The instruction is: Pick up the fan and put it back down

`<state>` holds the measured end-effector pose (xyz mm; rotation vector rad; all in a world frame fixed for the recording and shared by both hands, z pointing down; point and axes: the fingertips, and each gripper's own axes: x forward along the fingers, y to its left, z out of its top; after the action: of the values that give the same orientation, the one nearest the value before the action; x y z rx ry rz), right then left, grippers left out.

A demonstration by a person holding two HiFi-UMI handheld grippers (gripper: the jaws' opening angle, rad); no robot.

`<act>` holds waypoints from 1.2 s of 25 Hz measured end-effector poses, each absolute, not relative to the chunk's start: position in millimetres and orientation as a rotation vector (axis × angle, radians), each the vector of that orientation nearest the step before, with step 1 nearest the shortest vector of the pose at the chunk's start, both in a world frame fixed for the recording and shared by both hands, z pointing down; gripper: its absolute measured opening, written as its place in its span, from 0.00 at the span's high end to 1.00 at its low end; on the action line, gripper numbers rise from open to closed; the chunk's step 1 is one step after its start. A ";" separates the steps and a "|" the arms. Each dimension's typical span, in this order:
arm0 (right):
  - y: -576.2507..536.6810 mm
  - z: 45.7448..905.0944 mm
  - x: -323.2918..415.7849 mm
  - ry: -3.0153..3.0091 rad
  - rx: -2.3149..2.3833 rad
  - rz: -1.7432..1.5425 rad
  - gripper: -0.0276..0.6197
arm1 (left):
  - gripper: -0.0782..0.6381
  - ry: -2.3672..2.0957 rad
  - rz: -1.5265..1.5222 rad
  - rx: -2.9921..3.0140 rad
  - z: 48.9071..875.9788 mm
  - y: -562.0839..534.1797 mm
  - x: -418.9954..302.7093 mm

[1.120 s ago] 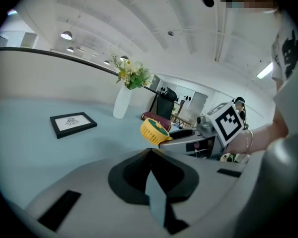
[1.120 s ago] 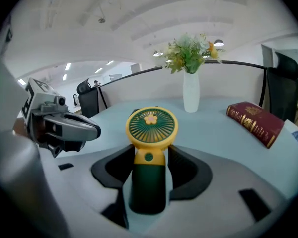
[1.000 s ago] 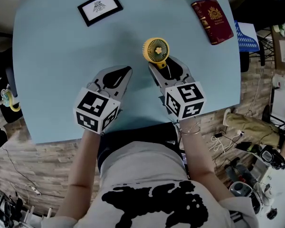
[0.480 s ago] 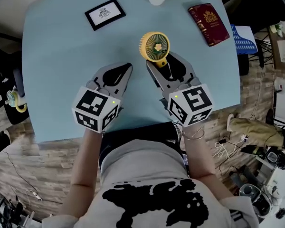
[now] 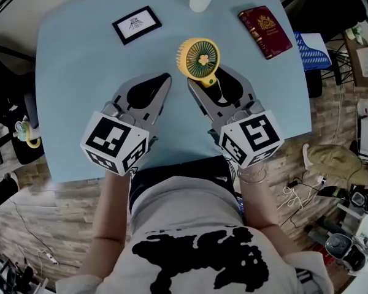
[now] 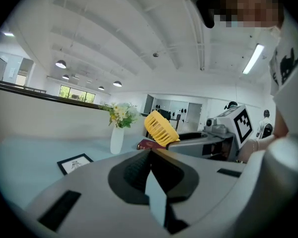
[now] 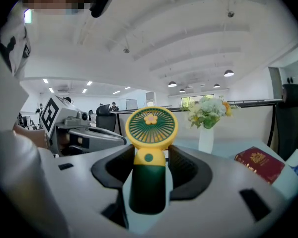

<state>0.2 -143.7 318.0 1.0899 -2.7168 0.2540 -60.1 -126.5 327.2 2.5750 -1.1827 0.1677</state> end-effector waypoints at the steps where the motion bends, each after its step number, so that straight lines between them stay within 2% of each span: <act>1: -140.3 314.1 1.1 -2.726 1.091 0.241 0.63 | 0.88 -1.184 0.156 2.587 321.9 -124.1 -58.9; 16: -114.7 283.9 5.4 -2.806 1.119 0.158 0.62 | 0.88 -1.113 0.090 2.698 290.3 -98.2 -48.2; 30: -106.1 290.3 6.0 -2.797 1.091 0.164 0.62 | 0.88 -1.160 0.156 2.629 311.7 -92.2 -58.7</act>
<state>6.0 -106.1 290.3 1.0913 -2.7966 0.1644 -58.7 -92.2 311.7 2.6290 -1.1596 0.1555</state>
